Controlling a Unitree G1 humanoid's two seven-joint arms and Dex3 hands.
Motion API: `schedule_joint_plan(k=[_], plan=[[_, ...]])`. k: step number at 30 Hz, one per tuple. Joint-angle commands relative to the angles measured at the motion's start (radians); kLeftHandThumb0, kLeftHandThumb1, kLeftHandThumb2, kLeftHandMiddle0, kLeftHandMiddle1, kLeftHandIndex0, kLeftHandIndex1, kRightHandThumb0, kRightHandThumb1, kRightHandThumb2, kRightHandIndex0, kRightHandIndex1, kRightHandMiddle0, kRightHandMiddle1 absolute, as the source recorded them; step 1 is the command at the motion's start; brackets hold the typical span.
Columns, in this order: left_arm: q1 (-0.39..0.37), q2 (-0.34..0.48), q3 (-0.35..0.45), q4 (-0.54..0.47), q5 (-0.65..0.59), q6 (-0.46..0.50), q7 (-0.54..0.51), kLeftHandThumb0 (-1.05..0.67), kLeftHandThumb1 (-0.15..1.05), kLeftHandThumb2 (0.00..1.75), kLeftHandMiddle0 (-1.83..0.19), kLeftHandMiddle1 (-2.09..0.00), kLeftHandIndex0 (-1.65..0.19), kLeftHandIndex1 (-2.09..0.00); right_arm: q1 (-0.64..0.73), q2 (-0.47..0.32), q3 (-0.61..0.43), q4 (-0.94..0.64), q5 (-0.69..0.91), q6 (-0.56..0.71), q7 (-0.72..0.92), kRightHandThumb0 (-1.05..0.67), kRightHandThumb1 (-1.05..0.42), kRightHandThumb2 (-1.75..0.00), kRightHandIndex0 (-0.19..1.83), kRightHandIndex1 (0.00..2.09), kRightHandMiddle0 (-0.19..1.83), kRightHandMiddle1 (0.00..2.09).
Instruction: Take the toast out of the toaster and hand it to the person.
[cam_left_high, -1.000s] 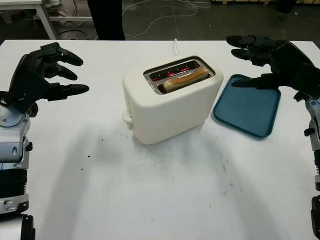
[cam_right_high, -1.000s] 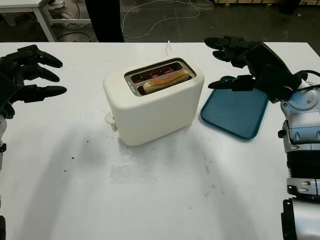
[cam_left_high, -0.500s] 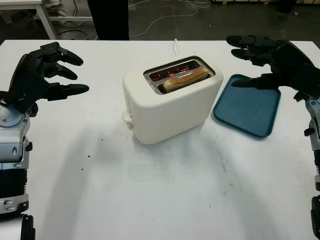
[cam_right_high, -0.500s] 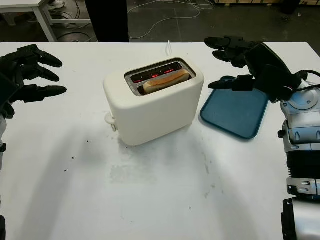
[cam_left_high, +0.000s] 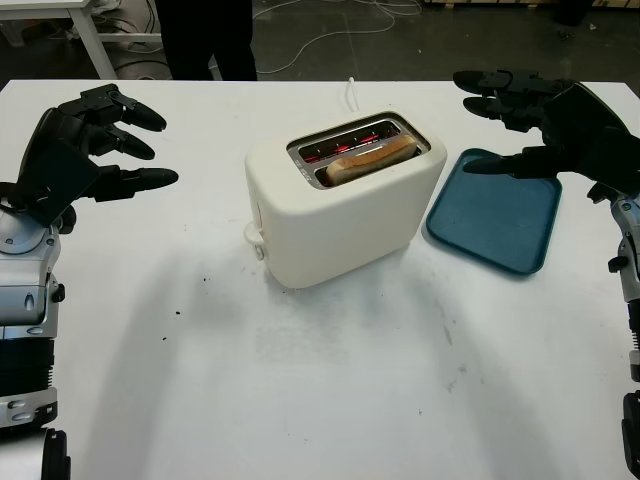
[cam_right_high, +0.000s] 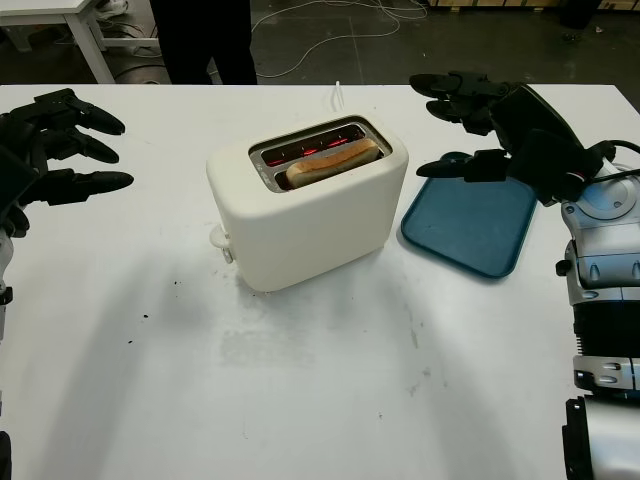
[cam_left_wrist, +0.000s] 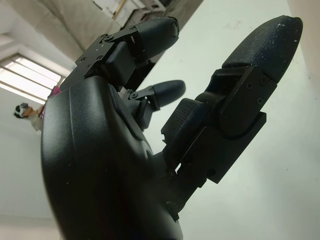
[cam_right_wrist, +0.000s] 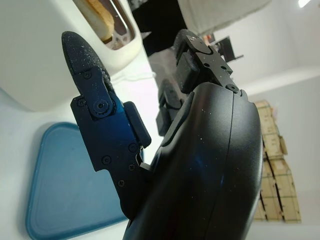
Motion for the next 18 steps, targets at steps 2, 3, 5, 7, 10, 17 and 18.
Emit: schedule_joint_plan(k=[2, 3, 5, 7, 10, 17, 18], plan=[[0.012, 0.0, 0.007, -0.005, -0.01, -0.005, 0.003, -1.05, 0.57, 0.0, -0.5, -1.26, -0.52, -1.11, 0.002, 0.003, -0.005, -0.012, 0.008, 0.001, 0.003, -0.58, -0.72, 0.0, 0.36, 0.02, 0.37, 0.0], [0.013, 0.002, 0.006, -0.007, -0.007, -0.004, 0.004, -1.05, 0.57, 0.0, -0.5, -1.26, -0.52, -1.11, 0.003, 0.001, -0.002, -0.016, 0.001, 0.001, -0.001, -0.59, -0.72, 0.0, 0.36, 0.02, 0.37, 0.0], [0.014, 0.002, 0.006, -0.009, -0.007, -0.004, 0.003, -1.05, 0.58, 0.0, -0.5, -1.26, -0.52, -1.11, 0.002, 0.004, -0.003, -0.011, 0.001, -0.005, -0.003, -0.6, -0.72, 0.0, 0.37, 0.03, 0.37, 0.0], [0.014, 0.0, 0.007, -0.009, -0.009, -0.003, 0.003, -1.05, 0.57, 0.0, -0.5, -1.25, -0.52, -1.11, 0.002, 0.004, -0.003, -0.005, -0.002, -0.013, -0.005, -0.6, -0.72, 0.0, 0.37, 0.03, 0.38, 0.01], [0.015, -0.003, 0.008, -0.009, -0.008, -0.004, 0.007, -1.05, 0.57, 0.0, -0.5, -1.26, -0.52, -1.11, 0.003, 0.003, -0.003, -0.007, -0.002, -0.009, -0.005, -0.6, -0.72, 0.0, 0.37, 0.03, 0.38, 0.01], [0.014, 0.001, 0.008, -0.005, -0.009, -0.005, 0.004, -1.05, 0.56, 0.0, -0.5, -1.25, -0.52, -1.11, 0.004, 0.004, -0.003, -0.008, -0.004, -0.012, -0.009, -0.59, -0.72, 0.0, 0.38, 0.04, 0.38, 0.01], [0.014, 0.001, 0.008, -0.009, -0.009, 0.0, 0.004, -1.05, 0.56, 0.0, -0.5, -1.25, -0.52, -1.11, 0.004, 0.004, -0.003, -0.005, -0.005, -0.015, -0.01, -0.6, -0.72, 0.0, 0.38, 0.04, 0.38, 0.01]])
